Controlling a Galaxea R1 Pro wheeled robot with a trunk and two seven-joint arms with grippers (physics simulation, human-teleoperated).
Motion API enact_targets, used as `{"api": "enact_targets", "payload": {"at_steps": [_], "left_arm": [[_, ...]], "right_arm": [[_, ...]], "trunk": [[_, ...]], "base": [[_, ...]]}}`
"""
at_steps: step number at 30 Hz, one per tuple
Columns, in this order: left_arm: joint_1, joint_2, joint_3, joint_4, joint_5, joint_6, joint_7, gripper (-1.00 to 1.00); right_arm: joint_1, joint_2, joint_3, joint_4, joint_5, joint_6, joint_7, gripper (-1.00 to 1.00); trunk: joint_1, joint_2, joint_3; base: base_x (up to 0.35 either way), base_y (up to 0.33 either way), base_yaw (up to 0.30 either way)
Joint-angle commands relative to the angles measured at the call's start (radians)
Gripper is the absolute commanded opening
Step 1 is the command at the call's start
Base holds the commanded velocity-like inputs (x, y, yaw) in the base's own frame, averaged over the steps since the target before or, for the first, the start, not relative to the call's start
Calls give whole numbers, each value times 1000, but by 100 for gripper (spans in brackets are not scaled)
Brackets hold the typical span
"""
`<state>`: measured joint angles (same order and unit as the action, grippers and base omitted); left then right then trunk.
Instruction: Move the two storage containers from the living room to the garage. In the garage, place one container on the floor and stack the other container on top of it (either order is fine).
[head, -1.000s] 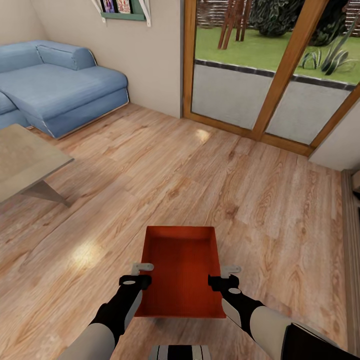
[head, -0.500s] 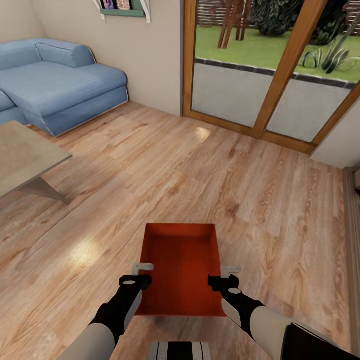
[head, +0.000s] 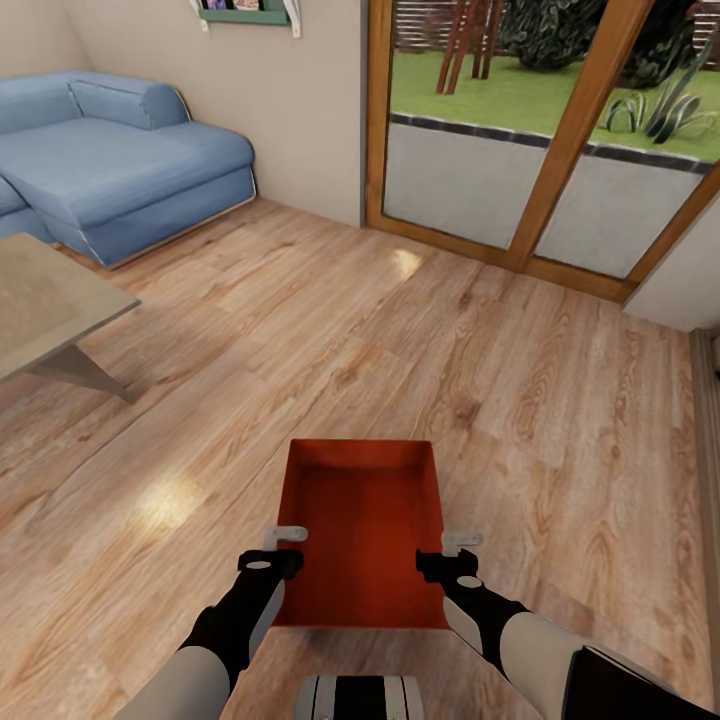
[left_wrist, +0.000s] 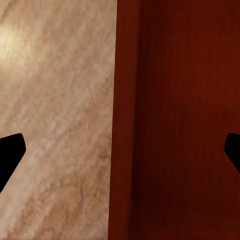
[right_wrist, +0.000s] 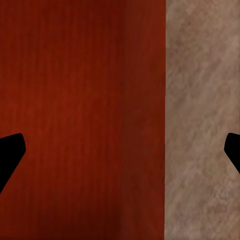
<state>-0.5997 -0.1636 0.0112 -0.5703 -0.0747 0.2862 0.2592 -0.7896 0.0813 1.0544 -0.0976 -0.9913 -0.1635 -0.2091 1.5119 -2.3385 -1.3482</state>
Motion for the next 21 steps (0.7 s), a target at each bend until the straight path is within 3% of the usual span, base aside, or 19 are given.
{"api": "enact_targets", "payload": {"at_steps": [1,21], "left_arm": [[0,-1,1,-2,-8,7,1,100],[0,-1,3,-3,-8,7,2,100]], "right_arm": [[0,0,9,-1,-9,-2,-4,100],[0,-3,7,0,-10,-3,-4,100]], "trunk": [[0,0,-1],[0,0,-1]], "base": [[0,0,0],[0,0,0]]}}
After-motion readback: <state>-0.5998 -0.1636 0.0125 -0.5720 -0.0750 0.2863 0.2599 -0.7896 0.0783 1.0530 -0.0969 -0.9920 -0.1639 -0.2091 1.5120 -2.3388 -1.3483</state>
